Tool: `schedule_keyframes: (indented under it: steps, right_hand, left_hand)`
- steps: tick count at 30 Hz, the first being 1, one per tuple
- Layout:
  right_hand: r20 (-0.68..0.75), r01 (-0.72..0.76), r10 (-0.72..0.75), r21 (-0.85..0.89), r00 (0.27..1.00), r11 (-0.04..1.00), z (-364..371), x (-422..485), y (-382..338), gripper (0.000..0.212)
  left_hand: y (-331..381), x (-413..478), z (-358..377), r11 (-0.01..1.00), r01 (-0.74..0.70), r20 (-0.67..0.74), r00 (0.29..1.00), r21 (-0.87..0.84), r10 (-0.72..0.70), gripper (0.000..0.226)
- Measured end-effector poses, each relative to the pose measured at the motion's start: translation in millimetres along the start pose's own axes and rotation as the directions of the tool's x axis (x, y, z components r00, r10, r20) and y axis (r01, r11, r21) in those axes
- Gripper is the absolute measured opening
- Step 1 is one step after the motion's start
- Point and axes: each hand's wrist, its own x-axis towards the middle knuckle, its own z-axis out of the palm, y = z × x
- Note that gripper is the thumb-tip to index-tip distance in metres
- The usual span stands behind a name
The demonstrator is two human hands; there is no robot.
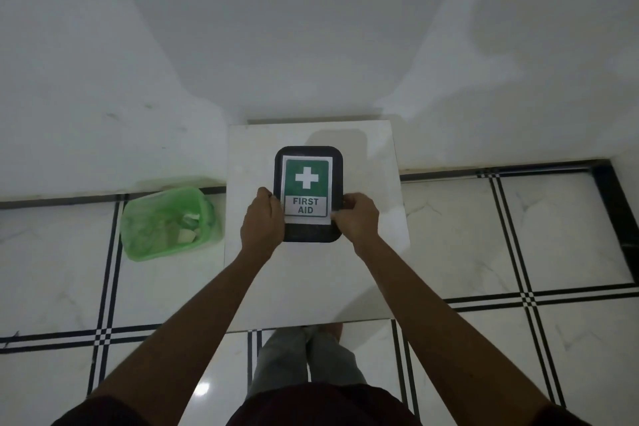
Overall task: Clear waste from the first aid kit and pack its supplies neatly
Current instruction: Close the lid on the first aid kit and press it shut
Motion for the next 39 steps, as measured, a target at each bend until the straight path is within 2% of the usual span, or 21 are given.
schedule_keyframes:
  steps: [2,5,9,11,13,15,17,18,20,23,29,34,39]
  right_hand:
    - [-0.12,0.059,-0.05,0.074,0.992,0.995,10.2,10.3,-9.2,0.022]
    - [-0.278,0.056,-0.009,0.161,0.96,0.985,32.8,18.7,-9.5,0.022]
    - [-0.407,0.132,-0.069,0.129,0.911,0.983,49.8,22.2,-0.1,0.019]
    - [-0.388,0.141,-0.117,0.034,0.914,0.989,52.4,22.8,-0.2,0.018]
    - [-0.388,0.134,-0.198,-0.185,0.9,0.973,54.6,19.9,-3.6,0.021]
    - [-0.317,0.204,-0.373,-0.457,0.872,0.866,56.9,21.0,-2.7,0.046]
    - [-0.174,0.311,-0.492,-0.587,0.853,0.748,54.6,26.5,0.1,0.071]
    - [-0.112,0.368,-0.538,-0.613,0.835,0.699,53.4,30.7,2.2,0.075]
    - [-0.024,0.458,-0.594,-0.612,0.804,0.645,51.0,37.1,5.4,0.075]
    - [0.019,0.519,-0.618,-0.562,0.786,0.643,50.2,45.1,6.5,0.081]
    - [0.064,0.551,-0.629,-0.556,0.775,0.622,47.4,59.1,12.0,0.082]
    - [0.104,0.592,-0.649,-0.537,0.753,0.601,41.4,65.0,12.2,0.077]
    - [0.127,0.587,-0.653,-0.588,0.747,0.556,35.1,60.3,8.2,0.074]
  left_hand:
    - [8.7,16.1,-3.4,0.996,0.071,-0.049,0.996,-0.045,-0.073,0.038]
    - [13.8,27.9,4.8,0.986,0.144,-0.057,0.987,-0.083,-0.149,0.055]
    - [13.9,23.3,15.4,0.994,0.107,-0.152,0.983,0.023,-0.102,0.052]
    - [16.6,21.8,15.5,0.995,0.062,-0.152,0.987,0.072,-0.051,0.044]
    - [19.3,22.4,15.0,0.995,-0.009,-0.144,0.989,0.096,0.023,0.036]
    - [17.4,26.8,16.1,0.97,-0.16,-0.12,0.976,0.185,0.184,0.038]
    - [13.0,34.9,18.1,0.898,-0.308,-0.028,0.943,0.314,0.333,0.056]
    - [11.5,38.1,18.9,0.868,-0.353,0.022,0.929,0.349,0.369,0.06]
    - [9.5,40.4,20.2,0.837,-0.384,0.095,0.921,0.389,0.379,0.06]
    - [10.5,41.1,20.4,0.837,-0.391,0.122,0.92,0.382,0.374,0.056]
    - [7.2,43.7,23.3,0.881,-0.356,0.149,0.934,0.312,0.324,0.057]
    - [9.5,42.8,28.4,0.93,-0.326,0.126,0.943,0.172,0.307,0.057]
    - [10.2,42.8,28.6,0.94,-0.326,0.125,0.942,0.099,0.313,0.061]
